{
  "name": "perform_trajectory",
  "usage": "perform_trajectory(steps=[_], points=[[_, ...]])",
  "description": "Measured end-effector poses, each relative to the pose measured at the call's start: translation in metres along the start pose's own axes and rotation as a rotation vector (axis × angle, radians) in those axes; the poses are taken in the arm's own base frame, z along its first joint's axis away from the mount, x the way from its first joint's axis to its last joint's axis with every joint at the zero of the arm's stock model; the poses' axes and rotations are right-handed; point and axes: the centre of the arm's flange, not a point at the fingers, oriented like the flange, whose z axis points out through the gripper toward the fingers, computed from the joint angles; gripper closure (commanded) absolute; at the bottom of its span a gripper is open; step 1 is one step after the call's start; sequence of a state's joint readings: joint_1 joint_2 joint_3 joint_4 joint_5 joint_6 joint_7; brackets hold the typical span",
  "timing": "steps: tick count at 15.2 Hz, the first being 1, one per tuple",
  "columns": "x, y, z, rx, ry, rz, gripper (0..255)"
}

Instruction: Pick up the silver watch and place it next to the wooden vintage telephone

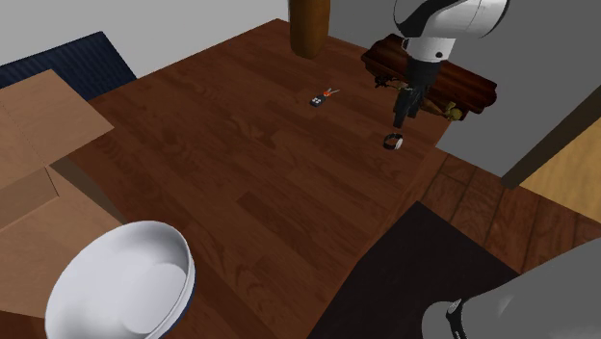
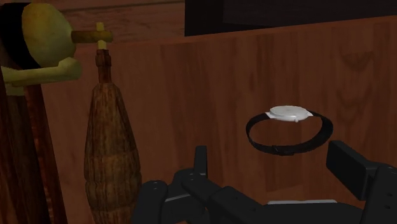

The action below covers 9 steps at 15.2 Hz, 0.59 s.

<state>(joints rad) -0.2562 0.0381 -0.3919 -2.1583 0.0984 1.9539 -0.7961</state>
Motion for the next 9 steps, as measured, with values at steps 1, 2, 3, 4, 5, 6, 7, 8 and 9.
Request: perform_trajectory(steps=[1,2,3,4,5,6,7,8,9], points=[[0.003,-0.003,-0.010,0.000,0.000,0.000,0],[0.003,-0.003,-0.023,0.000,0.000,-0.001,0],[0.001,-0.003,-0.028,0.000,0.000,0.000,0],[0.001,-0.003,-0.031,0.000,0.000,0.000,0],[0.001,-0.002,-0.032,0.000,0.000,0.000,0],[0.000,-0.002,-0.032,0.001,0.000,0.000,0],[0.000,-0.002,-0.033,0.001,0.000,0.000,0],[0.000,-0.002,-0.033,0.001,0.000,0.000,0],[0.000,-0.002,-0.033,0.001,-0.001,0.000,0]])
